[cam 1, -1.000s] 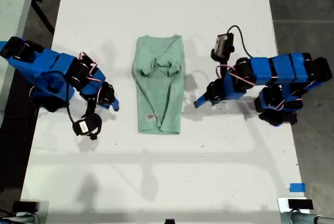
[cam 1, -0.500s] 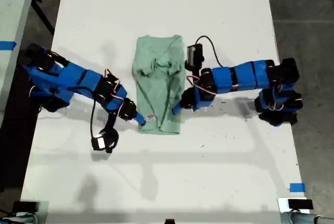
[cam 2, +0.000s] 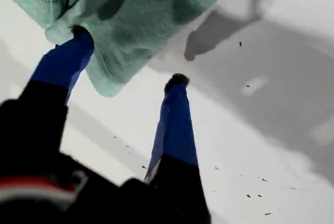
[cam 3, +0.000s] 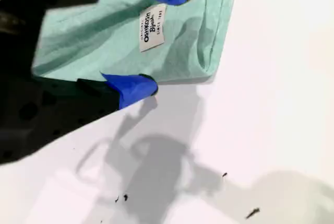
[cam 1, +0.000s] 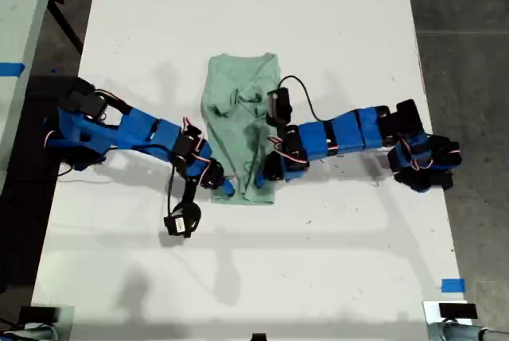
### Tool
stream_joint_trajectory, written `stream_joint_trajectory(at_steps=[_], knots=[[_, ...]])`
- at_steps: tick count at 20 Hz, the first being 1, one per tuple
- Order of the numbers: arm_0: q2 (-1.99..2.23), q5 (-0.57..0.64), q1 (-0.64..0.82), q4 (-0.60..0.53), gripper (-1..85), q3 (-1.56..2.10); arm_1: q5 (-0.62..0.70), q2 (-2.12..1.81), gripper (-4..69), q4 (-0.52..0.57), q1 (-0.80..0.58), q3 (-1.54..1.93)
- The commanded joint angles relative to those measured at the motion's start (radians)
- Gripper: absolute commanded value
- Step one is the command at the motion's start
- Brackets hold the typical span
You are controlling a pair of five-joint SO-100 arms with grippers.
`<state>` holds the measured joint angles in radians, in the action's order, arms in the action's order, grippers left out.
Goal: Fold t-shirt
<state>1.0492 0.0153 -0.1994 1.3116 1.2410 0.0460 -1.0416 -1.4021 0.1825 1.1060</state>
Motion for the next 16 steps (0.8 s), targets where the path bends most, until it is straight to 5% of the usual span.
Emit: stream_joint_trajectory(at_steps=[1, 6, 8, 16], knots=[[-0.103, -0.002, 0.029, -0.012, 29.4, -0.144, -0.014, 0.051, 31.7, 0.035, 0.018, -0.094], [-0.224, -0.029, 0.052, 0.043, 14.8, -0.235, -0.012, 0.201, 20.4, 0.087, 0.020, -0.176], [-0.242, -0.009, 0.054, 0.055, 0.6, -0.264, -0.034, 0.219, 0.3, 0.091, 0.021, -0.186], [-0.135, 0.035, -0.046, 0.173, 0.0, -0.360, -0.020, 0.008, -1.3, 0.043, 0.077, -0.201]])
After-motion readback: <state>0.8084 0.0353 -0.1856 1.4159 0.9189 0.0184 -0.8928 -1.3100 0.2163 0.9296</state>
